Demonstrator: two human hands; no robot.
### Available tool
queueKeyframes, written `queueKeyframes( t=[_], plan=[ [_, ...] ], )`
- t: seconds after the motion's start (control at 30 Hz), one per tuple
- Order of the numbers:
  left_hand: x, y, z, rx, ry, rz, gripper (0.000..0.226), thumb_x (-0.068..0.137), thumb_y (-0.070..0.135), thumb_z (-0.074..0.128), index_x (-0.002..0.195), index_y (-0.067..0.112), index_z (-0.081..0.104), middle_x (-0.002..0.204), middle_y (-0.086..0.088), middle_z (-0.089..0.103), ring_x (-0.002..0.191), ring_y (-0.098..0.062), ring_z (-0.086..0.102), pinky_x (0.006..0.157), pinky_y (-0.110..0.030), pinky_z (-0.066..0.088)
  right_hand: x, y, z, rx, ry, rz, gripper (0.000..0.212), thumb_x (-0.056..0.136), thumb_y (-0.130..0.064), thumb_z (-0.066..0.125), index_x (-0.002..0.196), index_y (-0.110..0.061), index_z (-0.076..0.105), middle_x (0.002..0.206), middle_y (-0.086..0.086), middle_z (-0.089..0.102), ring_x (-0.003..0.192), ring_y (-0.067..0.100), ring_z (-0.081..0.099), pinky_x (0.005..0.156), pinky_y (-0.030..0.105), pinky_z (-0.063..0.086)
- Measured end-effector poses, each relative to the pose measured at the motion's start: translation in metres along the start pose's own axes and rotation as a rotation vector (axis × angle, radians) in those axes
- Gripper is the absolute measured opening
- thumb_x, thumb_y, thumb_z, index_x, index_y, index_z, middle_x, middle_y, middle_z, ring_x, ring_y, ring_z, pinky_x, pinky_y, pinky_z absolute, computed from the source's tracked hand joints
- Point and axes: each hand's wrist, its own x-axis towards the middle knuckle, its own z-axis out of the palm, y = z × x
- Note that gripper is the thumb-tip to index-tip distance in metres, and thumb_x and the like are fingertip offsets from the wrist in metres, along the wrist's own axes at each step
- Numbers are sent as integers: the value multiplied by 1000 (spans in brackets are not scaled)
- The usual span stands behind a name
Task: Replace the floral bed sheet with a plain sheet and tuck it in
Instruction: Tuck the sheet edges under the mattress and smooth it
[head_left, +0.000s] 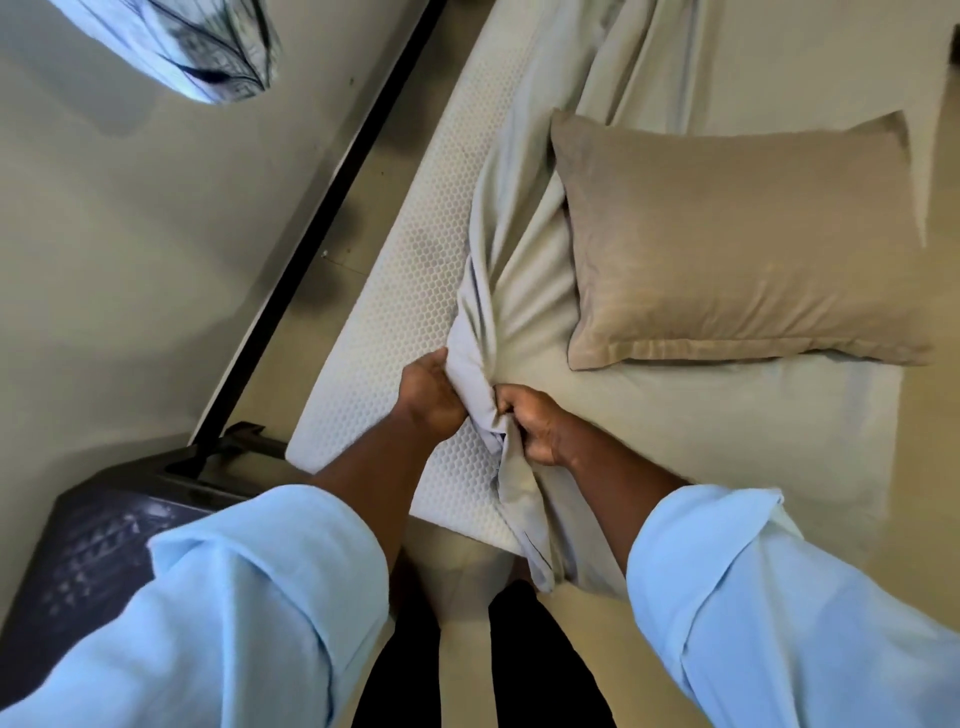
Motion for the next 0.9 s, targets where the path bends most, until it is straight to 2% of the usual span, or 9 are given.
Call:
queueKeyframes(
  t=[0.07, 0.13, 0.23, 0.3, 0.4, 0.57, 0.67, 0.77, 0.9],
  plan=[
    [-6, 10, 8, 12, -73, -20, 51, 102, 35, 44, 138, 1, 56, 137, -22, 59, 126, -36, 56, 112, -49, 38, -10, 0, 11, -28, -56, -3, 24, 79, -13, 56, 91, 3, 68, 76, 14, 62, 64, 22, 59, 67, 33, 49],
    [-12, 20, 20, 107, -91, -33, 53, 99, 45, 54, 130, 3, 63, 127, -17, 67, 118, -32, 62, 107, -46, 44, -7, 5, 15, -21, -91, 9, 21, 88, -9, 46, 87, 0, 66, 75, 12, 61, 64, 22, 59, 66, 33, 49],
    [4, 37, 12, 190, 38, 57, 51, 93, 44, 65, 125, 4, 63, 119, -12, 69, 117, -26, 61, 105, -41, 45, -6, 14, 21, -9, -151, 44, 22, 76, -13, 50, 89, 0, 63, 75, 12, 59, 68, 24, 58, 69, 36, 49],
    [23, 51, -10, 125, 124, 124, 49, 89, 36, 70, 129, 9, 65, 130, -11, 66, 129, -28, 56, 111, -43, 40, -5, 16, 25, -28, -183, 55, 25, 68, -14, 53, 87, -1, 63, 75, 11, 60, 68, 24, 58, 70, 36, 50],
    [15, 70, -30, -64, 79, 158, 26, 95, 23, 60, 120, 28, 67, 138, 0, 61, 127, -27, 57, 114, -48, 37, 2, 18, 35, -54, -215, 58, 16, 68, -10, 52, 77, -1, 62, 72, 12, 60, 63, 24, 58, 65, 35, 50],
    [-13, 91, -48, -226, -26, 333, 33, 98, 13, 57, 124, 33, 61, 135, 0, 64, 117, -25, 64, 108, -50, 44, 9, 21, 57, -183, -146, 45, 9, 58, -16, 61, 61, -13, 52, 67, 9, 53, 59, 22, 53, 63, 34, 45],
    [-27, 104, -69, -256, 12, 420, 36, 99, 9, 56, 127, 31, 59, 113, 2, 75, 103, -22, 70, 98, -46, 52, 18, 23, 70, -501, -34, -180, 21, 76, -21, 57, 57, -21, 50, 62, 1, 51, 57, 18, 47, 60, 30, 38],
    [-37, 117, -97, -294, 95, 474, 39, 100, 7, 53, 130, 31, 56, 96, 7, 78, 95, -18, 71, 84, -40, 57, 26, 29, 79, -832, 196, -457, 13, 81, -31, 62, 72, -22, 61, 67, -10, 60, 71, 16, 60, 70, 30, 47],
    [-50, 137, -123, -268, 231, 492, 45, 100, 7, 51, 136, 34, 55, 119, 5, 63, 114, -23, 62, 102, -44, 48, 35, 34, 95, -916, 182, -588, 22, 75, -35, 66, 94, -27, 57, 84, -11, 56, 84, 17, 59, 80, 32, 51]
  ],
)
